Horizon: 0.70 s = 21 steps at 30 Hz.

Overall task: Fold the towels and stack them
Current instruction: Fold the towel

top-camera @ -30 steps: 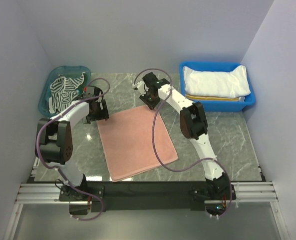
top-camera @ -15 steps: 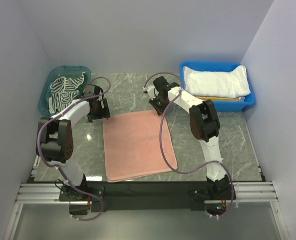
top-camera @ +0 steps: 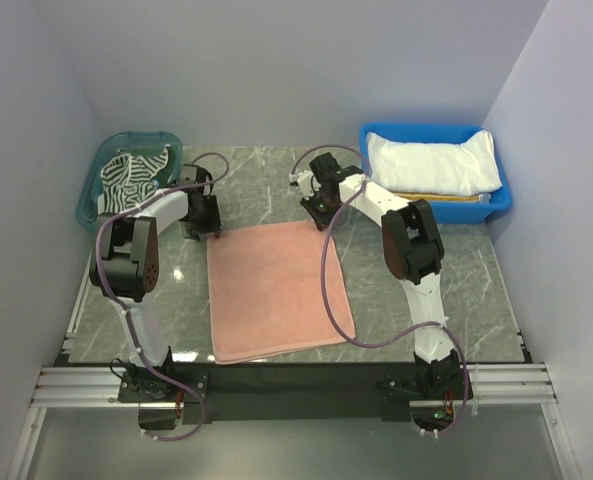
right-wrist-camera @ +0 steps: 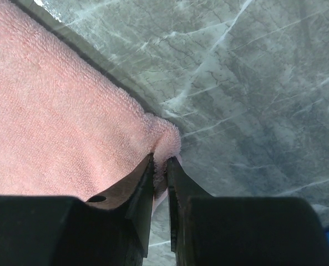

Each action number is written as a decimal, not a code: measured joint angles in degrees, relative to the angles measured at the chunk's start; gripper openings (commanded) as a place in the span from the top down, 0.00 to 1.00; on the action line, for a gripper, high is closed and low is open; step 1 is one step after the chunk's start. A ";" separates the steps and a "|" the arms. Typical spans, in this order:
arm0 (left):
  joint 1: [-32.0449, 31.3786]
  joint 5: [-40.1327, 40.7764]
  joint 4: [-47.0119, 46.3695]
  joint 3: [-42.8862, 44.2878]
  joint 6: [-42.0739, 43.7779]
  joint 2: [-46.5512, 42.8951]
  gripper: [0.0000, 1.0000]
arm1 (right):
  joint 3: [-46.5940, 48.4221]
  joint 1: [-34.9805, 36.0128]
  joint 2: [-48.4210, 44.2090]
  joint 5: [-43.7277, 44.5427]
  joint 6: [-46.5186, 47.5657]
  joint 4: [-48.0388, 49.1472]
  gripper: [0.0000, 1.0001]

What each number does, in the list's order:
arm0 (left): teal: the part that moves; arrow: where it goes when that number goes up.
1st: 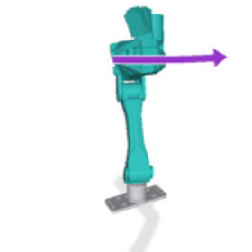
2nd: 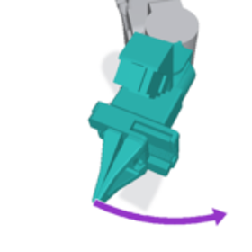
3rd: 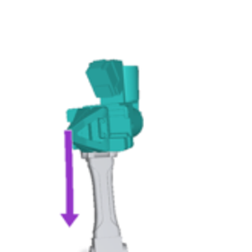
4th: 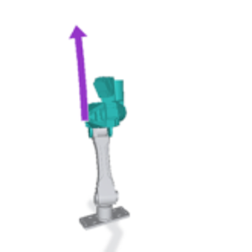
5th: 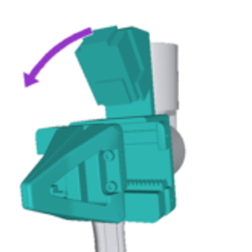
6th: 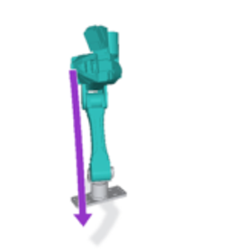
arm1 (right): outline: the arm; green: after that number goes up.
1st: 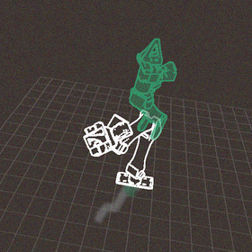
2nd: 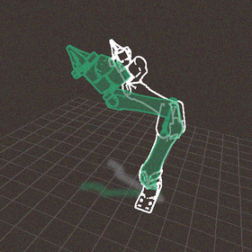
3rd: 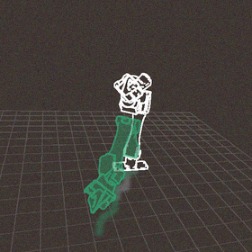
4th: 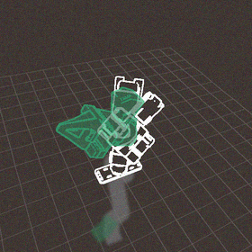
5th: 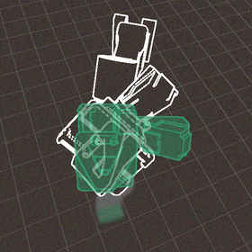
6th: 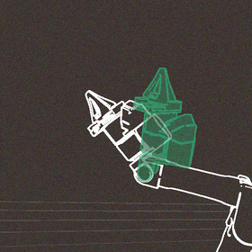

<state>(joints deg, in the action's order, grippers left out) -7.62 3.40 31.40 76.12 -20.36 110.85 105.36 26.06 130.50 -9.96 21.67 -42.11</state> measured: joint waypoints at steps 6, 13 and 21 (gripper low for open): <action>0.61 -0.59 -0.50 0.09 0.24 0.66 0.41 | 0.00 0.02 0.00 0.09 -0.24 0.07 0.80; 0.98 -0.66 -0.55 0.31 0.68 1.18 0.65 | -1.20 0.02 -0.66 0.46 -0.76 1.22 0.81; 1.03 -2.75 -0.68 1.11 1.09 2.03 0.99 | -1.90 0.02 -1.05 0.55 -1.11 1.99 0.95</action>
<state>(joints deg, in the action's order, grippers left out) -6.59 0.64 30.72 77.23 -19.27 112.88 103.46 26.09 129.45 -9.41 20.56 -40.12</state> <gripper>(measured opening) 0.029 0.113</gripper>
